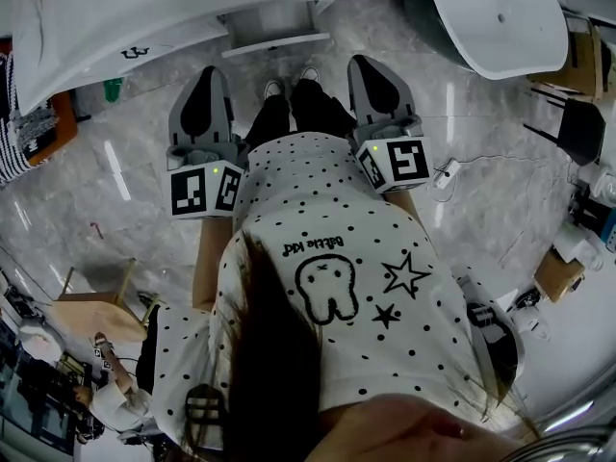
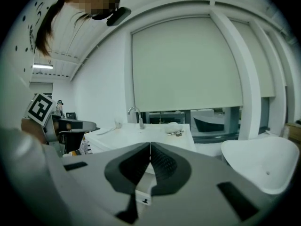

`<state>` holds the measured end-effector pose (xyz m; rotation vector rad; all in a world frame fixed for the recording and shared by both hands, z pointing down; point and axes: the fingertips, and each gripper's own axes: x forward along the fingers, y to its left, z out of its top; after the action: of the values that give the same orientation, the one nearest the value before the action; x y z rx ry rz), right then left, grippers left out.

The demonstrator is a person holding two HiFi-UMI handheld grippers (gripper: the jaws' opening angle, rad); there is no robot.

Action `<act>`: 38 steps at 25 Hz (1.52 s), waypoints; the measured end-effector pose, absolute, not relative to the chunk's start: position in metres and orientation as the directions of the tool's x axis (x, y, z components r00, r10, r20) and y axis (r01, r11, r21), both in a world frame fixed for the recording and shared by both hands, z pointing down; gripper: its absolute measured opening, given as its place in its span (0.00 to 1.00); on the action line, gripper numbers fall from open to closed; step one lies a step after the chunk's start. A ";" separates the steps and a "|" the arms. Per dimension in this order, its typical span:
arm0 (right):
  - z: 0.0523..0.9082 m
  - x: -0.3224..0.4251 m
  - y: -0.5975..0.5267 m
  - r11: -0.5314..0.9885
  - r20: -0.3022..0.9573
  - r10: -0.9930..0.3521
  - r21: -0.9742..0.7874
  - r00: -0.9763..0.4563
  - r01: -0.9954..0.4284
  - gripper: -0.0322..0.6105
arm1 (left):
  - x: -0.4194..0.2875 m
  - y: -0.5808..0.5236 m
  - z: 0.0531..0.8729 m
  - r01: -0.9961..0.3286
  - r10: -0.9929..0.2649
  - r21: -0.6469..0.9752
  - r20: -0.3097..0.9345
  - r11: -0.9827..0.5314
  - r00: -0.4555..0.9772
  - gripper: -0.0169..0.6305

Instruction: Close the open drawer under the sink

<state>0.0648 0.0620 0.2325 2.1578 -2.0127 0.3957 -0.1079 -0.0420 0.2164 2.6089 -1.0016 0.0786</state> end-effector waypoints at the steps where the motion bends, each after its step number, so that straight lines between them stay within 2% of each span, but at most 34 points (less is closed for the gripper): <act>1: 0.232 0.068 0.060 -0.070 0.303 -0.952 -0.061 0.048 -0.996 0.07 | -0.106 -0.043 0.216 -0.666 -0.647 0.296 0.175 -0.685 0.742 0.04; 24: 0.222 0.166 0.032 0.065 0.247 -0.966 -0.039 -0.072 -0.997 0.07 | -0.051 -0.060 0.208 -0.802 -0.811 0.269 0.109 -0.533 0.575 0.04; 38: 0.231 0.171 0.016 0.055 0.283 -0.957 -0.054 -0.068 -0.997 0.07 | -0.062 -0.071 0.242 -0.822 -0.791 0.233 0.233 -0.519 0.566 0.04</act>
<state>0.1705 0.0162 0.2306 2.0193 -2.1501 0.3504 -0.0619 -0.0712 0.2420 2.4865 -1.3240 0.1400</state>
